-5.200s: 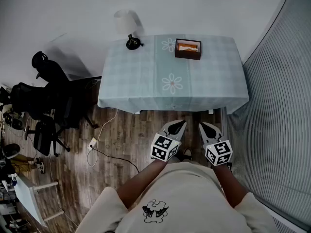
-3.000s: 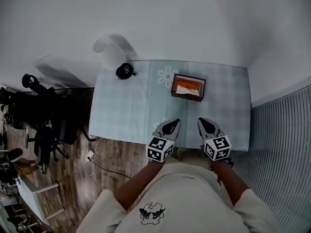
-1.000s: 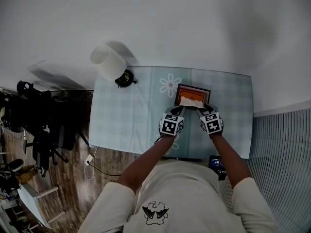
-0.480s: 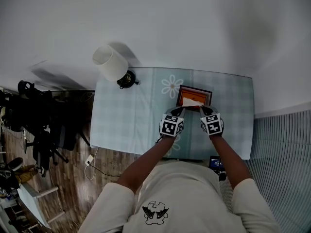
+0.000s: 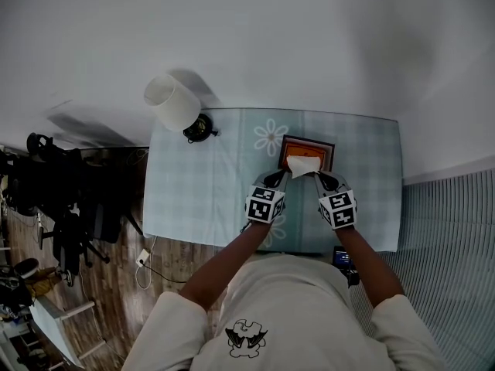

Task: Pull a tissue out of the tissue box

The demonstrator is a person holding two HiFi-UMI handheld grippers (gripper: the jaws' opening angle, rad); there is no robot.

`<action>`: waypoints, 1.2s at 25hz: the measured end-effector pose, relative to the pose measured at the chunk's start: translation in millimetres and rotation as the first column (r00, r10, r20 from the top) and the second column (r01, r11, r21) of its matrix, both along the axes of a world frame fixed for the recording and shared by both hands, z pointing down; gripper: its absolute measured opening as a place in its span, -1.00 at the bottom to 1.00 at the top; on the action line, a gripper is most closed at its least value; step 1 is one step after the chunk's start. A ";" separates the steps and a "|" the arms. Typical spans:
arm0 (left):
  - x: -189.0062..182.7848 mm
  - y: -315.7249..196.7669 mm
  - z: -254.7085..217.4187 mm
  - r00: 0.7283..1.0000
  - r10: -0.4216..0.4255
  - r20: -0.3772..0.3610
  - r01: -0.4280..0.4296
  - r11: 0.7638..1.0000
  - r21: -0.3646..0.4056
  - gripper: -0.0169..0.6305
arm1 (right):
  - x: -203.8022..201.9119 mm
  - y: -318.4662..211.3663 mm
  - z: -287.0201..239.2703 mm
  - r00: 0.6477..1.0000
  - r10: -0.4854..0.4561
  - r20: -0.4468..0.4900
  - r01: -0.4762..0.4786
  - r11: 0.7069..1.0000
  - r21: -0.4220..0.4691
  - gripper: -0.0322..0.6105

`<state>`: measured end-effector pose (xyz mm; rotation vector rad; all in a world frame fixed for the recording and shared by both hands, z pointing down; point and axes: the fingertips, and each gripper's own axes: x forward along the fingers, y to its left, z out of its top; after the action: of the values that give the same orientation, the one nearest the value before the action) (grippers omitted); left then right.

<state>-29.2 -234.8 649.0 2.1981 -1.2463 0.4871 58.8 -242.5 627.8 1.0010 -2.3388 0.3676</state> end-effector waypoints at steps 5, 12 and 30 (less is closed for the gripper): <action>-3.6 7.7 -31.0 1.000 0.022 0.017 -0.023 0.996 0.082 -0.92 | 2.5 8.3 -26.6 0.998 0.032 0.053 -0.034 0.999 0.034 -0.86; 0.7 21.5 -76.1 1.000 0.016 -0.024 -0.011 0.985 0.173 -0.92 | 6.7 27.9 -60.3 0.992 0.059 0.108 -0.068 0.995 0.078 -0.86; -2.0 73.1 -145.0 0.997 0.036 -0.073 -0.014 0.959 0.284 -0.92 | 10.2 79.6 -130.1 0.950 0.107 0.294 -0.144 0.984 0.108 -0.85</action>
<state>-31.2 -161.7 503.9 2.4473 -1.3157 0.2410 69.1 -162.9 497.6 1.2344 -2.5914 0.4419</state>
